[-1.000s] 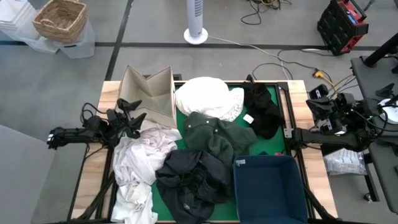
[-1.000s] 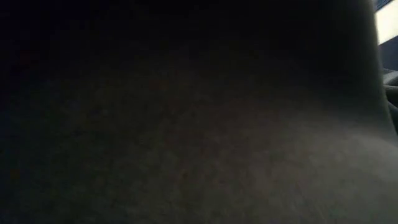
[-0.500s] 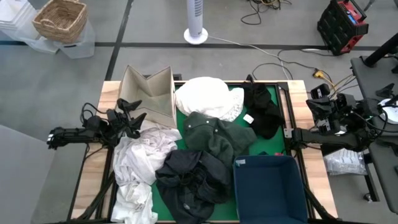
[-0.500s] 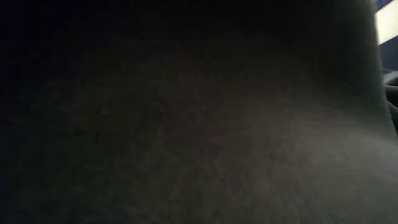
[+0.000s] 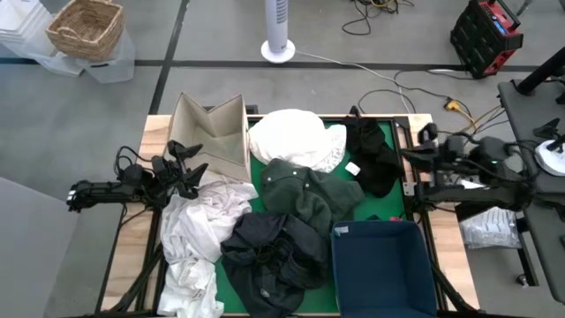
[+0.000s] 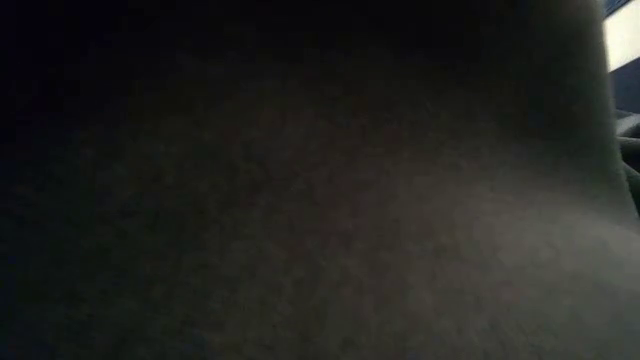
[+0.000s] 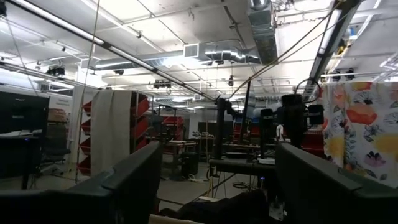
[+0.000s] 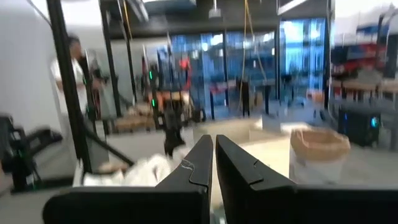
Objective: Sort clothes
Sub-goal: Put the black cloth into the white bin
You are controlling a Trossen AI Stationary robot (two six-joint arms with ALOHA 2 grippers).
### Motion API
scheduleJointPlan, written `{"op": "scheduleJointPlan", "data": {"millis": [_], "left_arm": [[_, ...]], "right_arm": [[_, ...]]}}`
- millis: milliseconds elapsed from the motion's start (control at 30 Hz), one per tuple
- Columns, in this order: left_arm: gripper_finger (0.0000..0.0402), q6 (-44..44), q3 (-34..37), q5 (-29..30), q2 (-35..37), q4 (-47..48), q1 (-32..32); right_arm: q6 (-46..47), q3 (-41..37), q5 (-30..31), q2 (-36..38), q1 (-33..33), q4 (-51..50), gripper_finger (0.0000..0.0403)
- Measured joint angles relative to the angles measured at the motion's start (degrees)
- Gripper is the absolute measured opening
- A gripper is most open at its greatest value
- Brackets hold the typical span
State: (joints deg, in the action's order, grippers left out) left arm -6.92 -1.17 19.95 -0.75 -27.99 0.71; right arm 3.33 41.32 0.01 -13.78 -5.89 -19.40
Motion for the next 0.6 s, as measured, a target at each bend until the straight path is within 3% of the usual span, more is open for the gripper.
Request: {"op": "scheduleJointPlan", "data": {"millis": [267,600], "left_arm": [[0.0287,-0.03,-0.49,-1.72,0.0,0.14,-0.02],[0.0287,-3.03,-2.64,-1.45,-0.13,2.7,0.02]], "right_arm": [[-2.93,-2.45,0.02,-9.99,-0.02,3.51,0.0013],[-2.95,-19.27,-0.02,-14.35,-0.04,35.45,0.0013]]}}
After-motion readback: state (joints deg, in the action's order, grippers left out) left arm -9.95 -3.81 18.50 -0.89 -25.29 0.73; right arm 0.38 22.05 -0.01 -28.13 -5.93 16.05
